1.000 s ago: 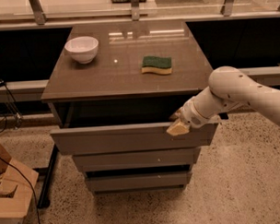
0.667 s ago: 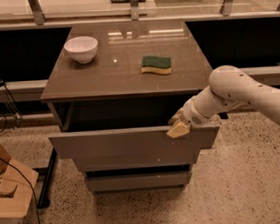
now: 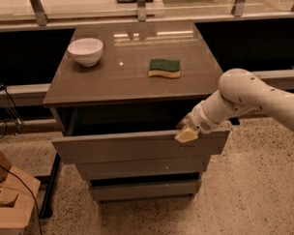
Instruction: Open top drawer
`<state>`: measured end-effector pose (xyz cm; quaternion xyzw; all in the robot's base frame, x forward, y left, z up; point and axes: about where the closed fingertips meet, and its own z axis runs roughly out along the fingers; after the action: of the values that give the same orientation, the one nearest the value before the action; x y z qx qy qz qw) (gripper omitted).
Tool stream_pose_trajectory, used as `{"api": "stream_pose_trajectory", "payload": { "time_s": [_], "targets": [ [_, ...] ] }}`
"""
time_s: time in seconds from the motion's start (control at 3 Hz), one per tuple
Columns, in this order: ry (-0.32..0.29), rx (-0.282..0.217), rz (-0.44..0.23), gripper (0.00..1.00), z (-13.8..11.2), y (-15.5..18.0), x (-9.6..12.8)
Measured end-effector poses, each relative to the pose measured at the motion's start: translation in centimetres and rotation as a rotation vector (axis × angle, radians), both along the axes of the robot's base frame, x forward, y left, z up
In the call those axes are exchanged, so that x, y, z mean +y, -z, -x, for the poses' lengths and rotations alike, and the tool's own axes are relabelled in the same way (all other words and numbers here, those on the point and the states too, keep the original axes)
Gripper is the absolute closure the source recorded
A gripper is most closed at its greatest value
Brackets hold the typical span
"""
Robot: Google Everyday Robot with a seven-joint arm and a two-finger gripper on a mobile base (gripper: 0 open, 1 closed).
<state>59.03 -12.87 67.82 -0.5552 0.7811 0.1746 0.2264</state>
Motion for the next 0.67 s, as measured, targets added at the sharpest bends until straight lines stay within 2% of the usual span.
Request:
{"api": "stream_pose_trajectory", "payload": {
  "time_s": [0.67],
  "targets": [
    [-0.013,0.007,0.006,0.18,-0.08,0.04,0.19]
  ]
}}
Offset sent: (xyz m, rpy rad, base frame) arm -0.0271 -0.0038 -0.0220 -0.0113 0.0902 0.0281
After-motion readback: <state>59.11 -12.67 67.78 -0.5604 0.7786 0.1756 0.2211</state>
